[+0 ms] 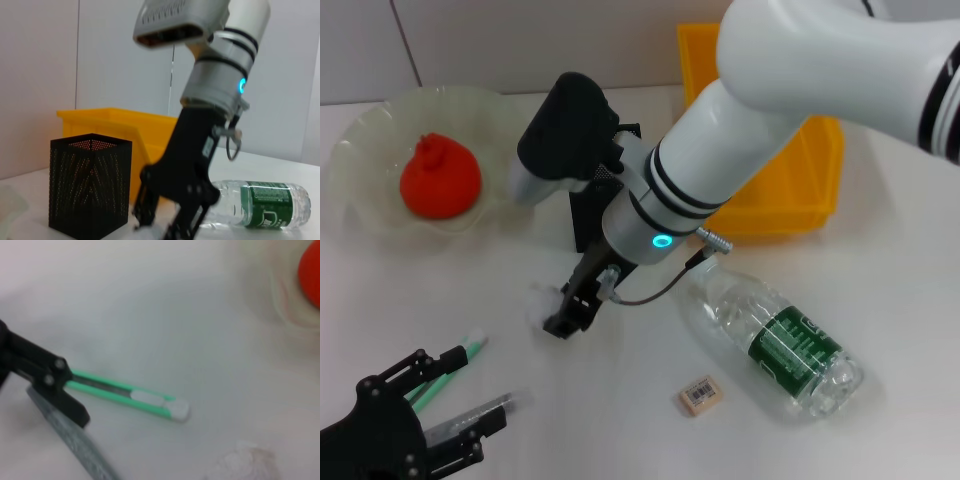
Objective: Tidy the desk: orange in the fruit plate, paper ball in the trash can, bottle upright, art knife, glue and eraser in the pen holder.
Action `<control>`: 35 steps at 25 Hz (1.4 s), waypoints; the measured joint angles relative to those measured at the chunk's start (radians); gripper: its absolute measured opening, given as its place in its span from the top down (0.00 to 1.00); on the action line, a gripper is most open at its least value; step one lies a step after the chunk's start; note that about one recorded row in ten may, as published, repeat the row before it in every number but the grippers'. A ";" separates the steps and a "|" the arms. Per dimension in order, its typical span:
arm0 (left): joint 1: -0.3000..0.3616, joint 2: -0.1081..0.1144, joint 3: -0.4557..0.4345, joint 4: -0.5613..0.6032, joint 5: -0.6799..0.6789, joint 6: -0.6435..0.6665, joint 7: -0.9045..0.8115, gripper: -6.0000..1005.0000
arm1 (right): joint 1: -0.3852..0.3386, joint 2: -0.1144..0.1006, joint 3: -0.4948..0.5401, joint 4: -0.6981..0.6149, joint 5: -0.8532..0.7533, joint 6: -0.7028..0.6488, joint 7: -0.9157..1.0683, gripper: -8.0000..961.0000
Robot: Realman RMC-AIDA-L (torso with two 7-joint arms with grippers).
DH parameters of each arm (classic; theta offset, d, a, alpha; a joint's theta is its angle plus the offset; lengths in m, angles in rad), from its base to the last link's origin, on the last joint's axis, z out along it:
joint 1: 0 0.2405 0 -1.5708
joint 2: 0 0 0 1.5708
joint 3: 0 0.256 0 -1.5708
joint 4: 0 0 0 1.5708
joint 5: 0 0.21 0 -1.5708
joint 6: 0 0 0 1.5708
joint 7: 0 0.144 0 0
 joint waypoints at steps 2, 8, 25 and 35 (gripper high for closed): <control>0.000 0.000 0.000 0.000 0.002 0.000 0.000 0.23 | -0.020 -0.004 0.048 -0.053 -0.028 -0.034 0.010 0.52; 0.000 0.001 0.000 0.001 0.004 0.001 -0.001 0.23 | -0.132 -0.005 0.283 -0.344 -0.197 -0.221 0.045 0.57; -0.029 -0.001 0.012 0.001 0.007 0.004 -0.011 0.24 | -0.347 -0.020 0.788 -0.622 -0.499 -0.239 0.097 0.57; -0.038 -0.001 0.012 0.000 0.008 0.005 -0.014 0.24 | -0.309 -0.031 0.788 -0.412 -0.538 -0.110 0.094 0.57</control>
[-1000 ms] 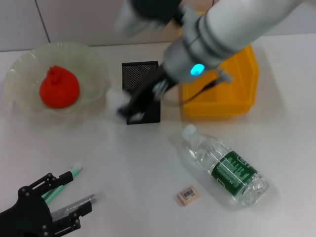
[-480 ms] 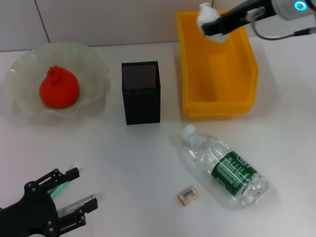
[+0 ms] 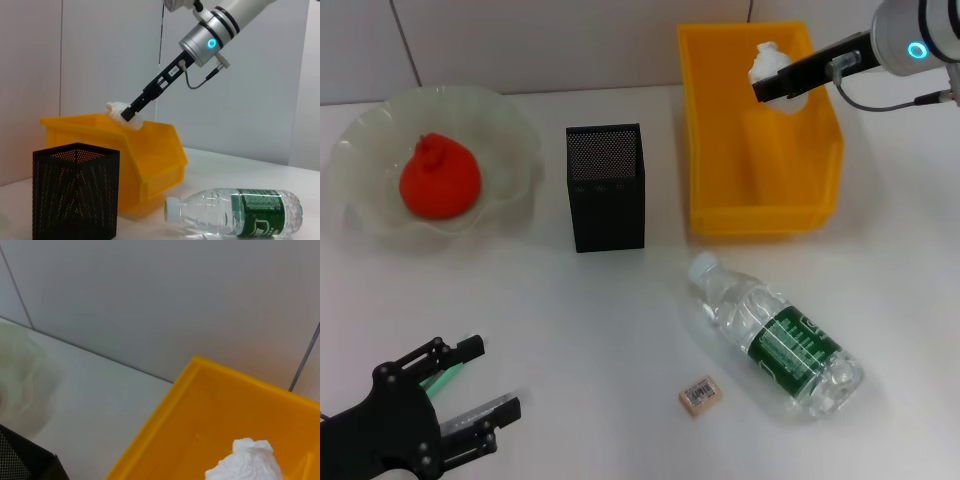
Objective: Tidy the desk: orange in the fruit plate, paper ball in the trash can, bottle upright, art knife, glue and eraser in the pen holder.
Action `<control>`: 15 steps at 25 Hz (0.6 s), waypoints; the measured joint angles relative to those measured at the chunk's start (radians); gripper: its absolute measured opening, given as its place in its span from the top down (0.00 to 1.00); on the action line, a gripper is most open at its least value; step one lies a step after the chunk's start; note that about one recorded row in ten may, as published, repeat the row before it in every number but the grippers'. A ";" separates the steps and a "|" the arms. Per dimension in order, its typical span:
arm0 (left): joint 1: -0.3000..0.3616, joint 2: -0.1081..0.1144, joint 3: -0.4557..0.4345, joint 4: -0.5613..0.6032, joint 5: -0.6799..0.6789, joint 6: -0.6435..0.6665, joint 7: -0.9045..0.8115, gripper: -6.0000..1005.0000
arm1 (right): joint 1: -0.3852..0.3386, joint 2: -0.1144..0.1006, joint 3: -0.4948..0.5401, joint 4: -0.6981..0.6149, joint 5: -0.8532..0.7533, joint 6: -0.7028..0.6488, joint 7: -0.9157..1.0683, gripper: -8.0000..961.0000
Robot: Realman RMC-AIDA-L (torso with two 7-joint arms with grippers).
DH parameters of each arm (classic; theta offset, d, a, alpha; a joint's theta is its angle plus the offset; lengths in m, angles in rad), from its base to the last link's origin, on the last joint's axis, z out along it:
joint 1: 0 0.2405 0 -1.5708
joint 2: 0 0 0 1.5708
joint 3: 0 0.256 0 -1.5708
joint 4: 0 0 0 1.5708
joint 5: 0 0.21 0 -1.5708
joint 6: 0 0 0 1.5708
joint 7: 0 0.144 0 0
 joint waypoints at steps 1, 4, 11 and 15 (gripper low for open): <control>0.000 0.000 0.000 -0.001 0.000 0.000 0.000 0.24 | 0.003 -0.001 -0.002 0.006 -0.003 0.004 0.000 0.57; 0.000 0.000 0.000 -0.001 0.000 0.000 0.000 0.24 | 0.010 -0.002 -0.003 0.011 -0.008 0.003 0.000 0.52; 0.001 0.000 0.000 -0.003 0.000 0.000 0.000 0.24 | 0.024 -0.002 -0.001 -0.029 -0.013 -0.045 0.002 0.24; 0.000 0.000 0.000 -0.003 0.000 0.003 0.000 0.24 | 0.025 0.003 0.007 -0.119 -0.013 -0.156 0.036 0.15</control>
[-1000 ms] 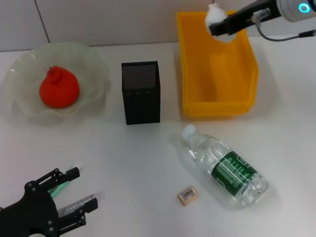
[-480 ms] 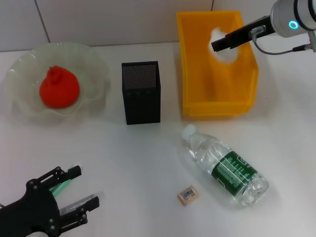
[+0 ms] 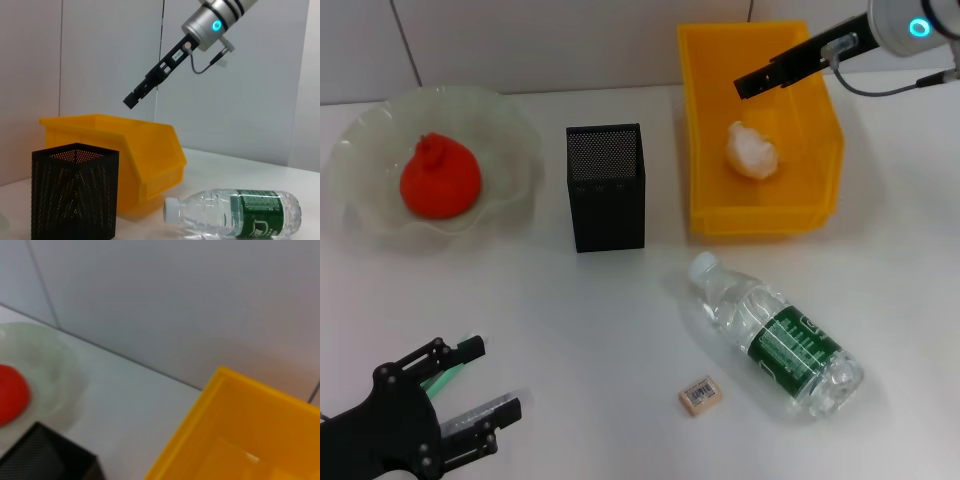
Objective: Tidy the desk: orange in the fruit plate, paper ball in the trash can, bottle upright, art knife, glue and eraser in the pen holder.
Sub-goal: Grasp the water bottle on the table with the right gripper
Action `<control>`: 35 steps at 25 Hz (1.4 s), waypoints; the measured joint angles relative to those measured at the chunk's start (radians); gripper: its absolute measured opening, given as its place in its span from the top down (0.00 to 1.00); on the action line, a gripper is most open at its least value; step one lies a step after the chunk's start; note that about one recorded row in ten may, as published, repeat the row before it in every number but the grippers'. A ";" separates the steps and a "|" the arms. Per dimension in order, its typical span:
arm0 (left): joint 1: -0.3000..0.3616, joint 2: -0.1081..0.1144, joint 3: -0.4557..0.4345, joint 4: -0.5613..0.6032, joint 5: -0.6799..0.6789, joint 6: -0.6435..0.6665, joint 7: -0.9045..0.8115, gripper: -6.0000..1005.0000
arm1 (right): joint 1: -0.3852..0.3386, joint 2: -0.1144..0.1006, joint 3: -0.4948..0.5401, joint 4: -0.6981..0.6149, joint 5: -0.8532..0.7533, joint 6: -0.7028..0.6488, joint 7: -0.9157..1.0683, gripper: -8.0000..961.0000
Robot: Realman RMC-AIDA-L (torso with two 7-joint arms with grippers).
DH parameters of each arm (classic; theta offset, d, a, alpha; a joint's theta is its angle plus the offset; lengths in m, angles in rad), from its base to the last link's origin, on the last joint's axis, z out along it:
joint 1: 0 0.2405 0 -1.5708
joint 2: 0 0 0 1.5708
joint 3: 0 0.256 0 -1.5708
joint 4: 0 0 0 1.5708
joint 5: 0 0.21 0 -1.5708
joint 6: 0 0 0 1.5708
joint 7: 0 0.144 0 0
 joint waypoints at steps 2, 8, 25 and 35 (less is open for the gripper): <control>0.000 0.000 0.000 0.000 0.000 0.003 0.000 0.24 | -0.006 0.007 0.000 -0.064 0.000 -0.075 0.016 0.15; 0.000 0.000 0.000 0.000 0.000 0.006 0.000 0.24 | -0.030 0.020 -0.057 -0.211 0.004 -0.282 0.059 0.15; 0.004 0.003 0.000 0.008 0.000 0.012 -0.001 0.24 | -0.115 0.024 -0.306 -0.250 -0.019 -0.541 0.218 0.15; 0.002 0.003 0.000 0.008 0.000 0.011 -0.001 0.25 | -0.142 0.027 -0.401 -0.184 -0.035 -0.506 0.273 0.15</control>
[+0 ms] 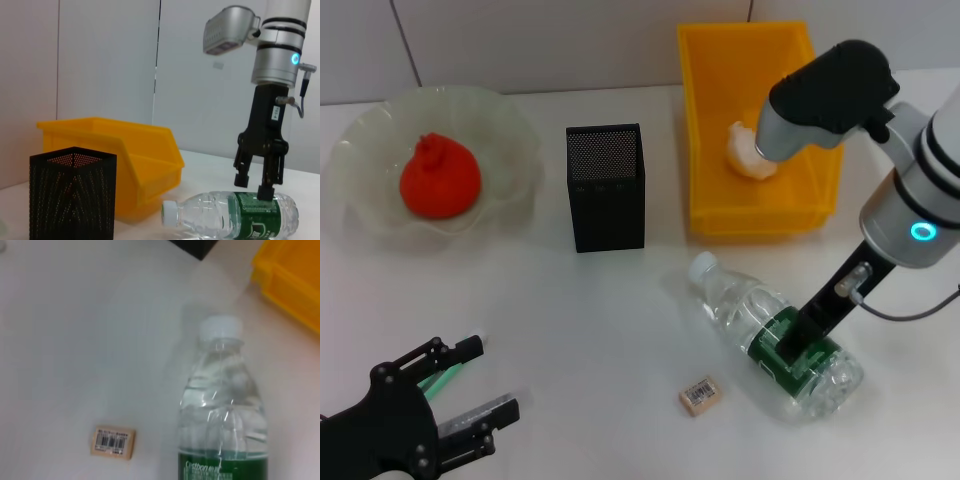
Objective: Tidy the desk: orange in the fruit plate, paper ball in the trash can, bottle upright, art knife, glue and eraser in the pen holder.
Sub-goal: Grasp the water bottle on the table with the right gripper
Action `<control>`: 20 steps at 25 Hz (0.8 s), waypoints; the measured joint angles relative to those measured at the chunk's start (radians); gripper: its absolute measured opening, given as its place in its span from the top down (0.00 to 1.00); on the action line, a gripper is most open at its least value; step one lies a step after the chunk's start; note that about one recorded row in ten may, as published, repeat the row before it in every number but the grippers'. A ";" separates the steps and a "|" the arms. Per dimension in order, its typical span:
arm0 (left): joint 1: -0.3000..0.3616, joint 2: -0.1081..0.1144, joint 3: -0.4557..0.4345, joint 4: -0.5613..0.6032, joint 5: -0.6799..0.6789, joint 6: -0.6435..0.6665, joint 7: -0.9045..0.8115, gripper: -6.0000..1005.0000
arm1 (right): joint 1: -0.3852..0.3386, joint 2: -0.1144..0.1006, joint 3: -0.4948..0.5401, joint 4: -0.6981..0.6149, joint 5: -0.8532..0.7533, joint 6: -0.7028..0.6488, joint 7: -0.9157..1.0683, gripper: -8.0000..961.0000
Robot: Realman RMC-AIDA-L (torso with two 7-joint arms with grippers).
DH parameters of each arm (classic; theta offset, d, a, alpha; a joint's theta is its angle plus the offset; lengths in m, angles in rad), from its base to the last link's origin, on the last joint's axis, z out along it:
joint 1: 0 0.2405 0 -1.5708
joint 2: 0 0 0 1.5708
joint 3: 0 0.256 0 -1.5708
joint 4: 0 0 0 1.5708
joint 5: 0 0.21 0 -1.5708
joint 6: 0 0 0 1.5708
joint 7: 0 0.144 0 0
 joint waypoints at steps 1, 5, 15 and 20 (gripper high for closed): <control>0.000 0.000 0.000 0.000 0.000 -0.001 0.000 0.25 | -0.003 0.000 -0.003 0.014 0.001 0.011 0.000 0.15; 0.000 0.000 0.000 0.000 0.000 -0.003 0.000 0.25 | -0.013 0.000 -0.021 0.054 0.001 0.054 0.000 0.14; 0.002 0.000 0.000 0.001 0.000 0.000 0.000 0.25 | -0.007 0.000 -0.058 0.132 0.019 0.128 -0.006 0.14; 0.003 0.000 0.000 0.001 0.000 0.001 0.000 0.25 | -0.004 -0.001 -0.066 0.155 0.030 0.144 -0.009 0.14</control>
